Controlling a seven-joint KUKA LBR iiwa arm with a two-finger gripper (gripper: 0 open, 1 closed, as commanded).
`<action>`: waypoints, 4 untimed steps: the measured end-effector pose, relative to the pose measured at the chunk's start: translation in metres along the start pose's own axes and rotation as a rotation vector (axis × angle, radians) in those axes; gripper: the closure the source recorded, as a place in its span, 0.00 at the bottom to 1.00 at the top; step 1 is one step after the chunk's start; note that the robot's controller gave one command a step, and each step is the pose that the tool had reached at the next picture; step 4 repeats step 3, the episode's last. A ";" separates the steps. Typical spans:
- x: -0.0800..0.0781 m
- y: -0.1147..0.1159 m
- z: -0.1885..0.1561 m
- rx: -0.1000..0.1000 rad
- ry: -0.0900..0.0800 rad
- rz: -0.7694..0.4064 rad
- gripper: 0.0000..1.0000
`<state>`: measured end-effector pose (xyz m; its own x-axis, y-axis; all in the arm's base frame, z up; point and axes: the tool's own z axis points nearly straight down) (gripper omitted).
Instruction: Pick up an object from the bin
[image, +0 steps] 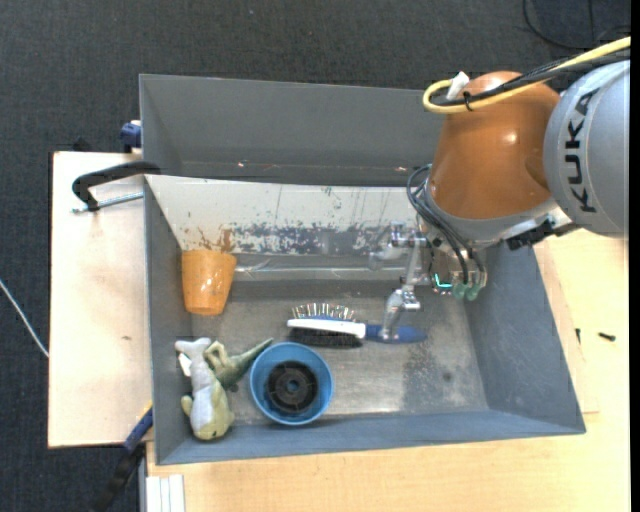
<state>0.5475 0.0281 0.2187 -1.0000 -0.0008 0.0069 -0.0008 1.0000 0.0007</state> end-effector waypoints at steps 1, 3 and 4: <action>0.020 0.024 0.144 0.000 -0.018 -0.118 0.00; 0.015 0.061 0.005 0.000 -0.019 -0.351 1.00; 0.015 0.061 0.005 0.000 -0.019 -0.351 1.00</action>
Offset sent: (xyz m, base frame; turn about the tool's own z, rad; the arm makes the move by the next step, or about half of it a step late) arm -0.0237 0.0235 -0.1439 -0.1190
